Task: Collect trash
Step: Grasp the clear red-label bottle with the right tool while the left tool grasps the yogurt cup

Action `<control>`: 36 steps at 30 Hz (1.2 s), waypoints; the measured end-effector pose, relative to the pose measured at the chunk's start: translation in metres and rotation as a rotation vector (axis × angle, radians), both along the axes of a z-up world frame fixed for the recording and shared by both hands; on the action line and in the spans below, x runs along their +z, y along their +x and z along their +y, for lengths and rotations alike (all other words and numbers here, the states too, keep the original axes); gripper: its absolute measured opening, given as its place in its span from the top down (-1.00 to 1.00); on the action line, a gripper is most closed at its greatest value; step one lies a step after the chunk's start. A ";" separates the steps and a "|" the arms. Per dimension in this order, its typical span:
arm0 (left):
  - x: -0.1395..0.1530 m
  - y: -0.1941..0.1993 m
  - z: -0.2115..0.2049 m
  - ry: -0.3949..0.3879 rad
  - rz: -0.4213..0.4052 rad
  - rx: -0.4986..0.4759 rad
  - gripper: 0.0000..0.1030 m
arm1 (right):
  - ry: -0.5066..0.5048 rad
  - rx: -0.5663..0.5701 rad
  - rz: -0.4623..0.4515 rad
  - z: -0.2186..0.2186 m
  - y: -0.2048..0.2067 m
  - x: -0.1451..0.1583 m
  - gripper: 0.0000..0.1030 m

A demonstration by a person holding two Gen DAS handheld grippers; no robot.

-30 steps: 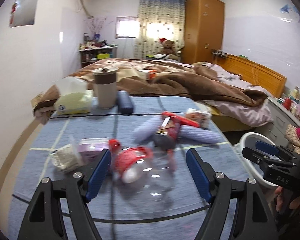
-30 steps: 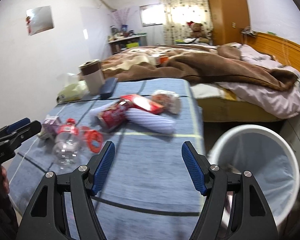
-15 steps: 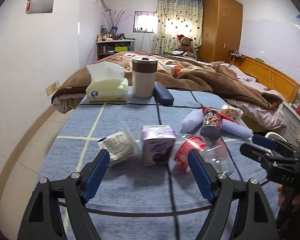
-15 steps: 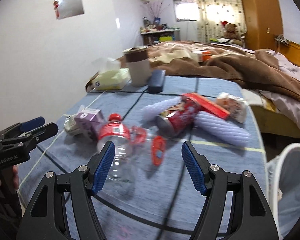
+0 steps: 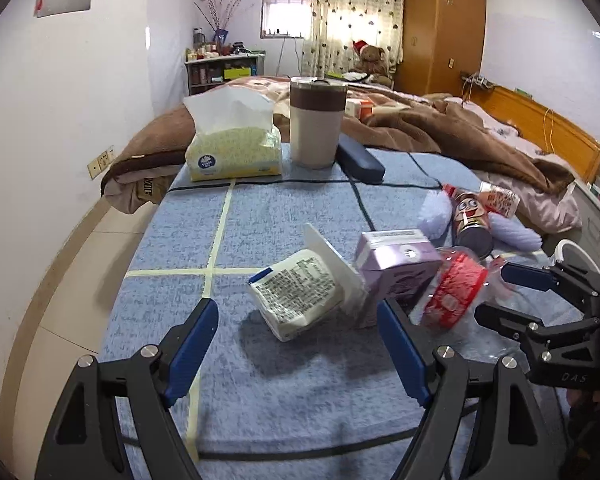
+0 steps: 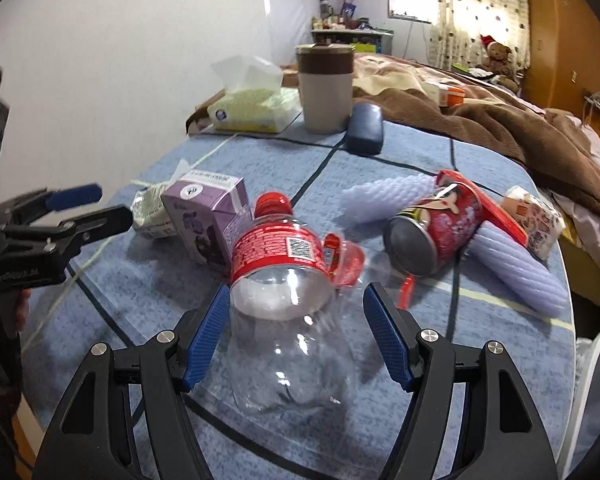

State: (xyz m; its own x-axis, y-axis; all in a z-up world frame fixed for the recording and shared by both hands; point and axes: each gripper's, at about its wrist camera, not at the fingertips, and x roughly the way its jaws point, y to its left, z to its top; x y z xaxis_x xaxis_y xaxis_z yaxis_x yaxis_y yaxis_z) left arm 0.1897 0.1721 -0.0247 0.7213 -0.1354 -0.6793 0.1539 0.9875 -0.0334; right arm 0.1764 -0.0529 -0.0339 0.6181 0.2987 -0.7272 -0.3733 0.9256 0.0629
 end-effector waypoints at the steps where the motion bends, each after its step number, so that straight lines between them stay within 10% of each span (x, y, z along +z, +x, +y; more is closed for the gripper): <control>1: -0.002 0.003 0.001 0.002 0.001 -0.006 -0.61 | -0.006 0.004 0.006 0.001 0.001 -0.001 -0.38; 17: -0.020 0.048 -0.004 0.117 0.043 -0.150 -0.61 | -0.071 -0.015 0.028 0.004 -0.003 -0.006 -0.29; 36: -0.025 0.046 -0.007 0.019 0.065 -0.145 -0.22 | -0.007 -0.057 0.036 -0.010 0.003 -0.009 -0.28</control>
State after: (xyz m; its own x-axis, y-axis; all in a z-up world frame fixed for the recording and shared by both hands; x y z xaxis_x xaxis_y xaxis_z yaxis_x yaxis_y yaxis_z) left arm 0.2355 0.1650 -0.0494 0.6497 -0.2211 -0.7274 0.2929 0.9557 -0.0289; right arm 0.1796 -0.0625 -0.0429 0.6072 0.2586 -0.7513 -0.3178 0.9457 0.0686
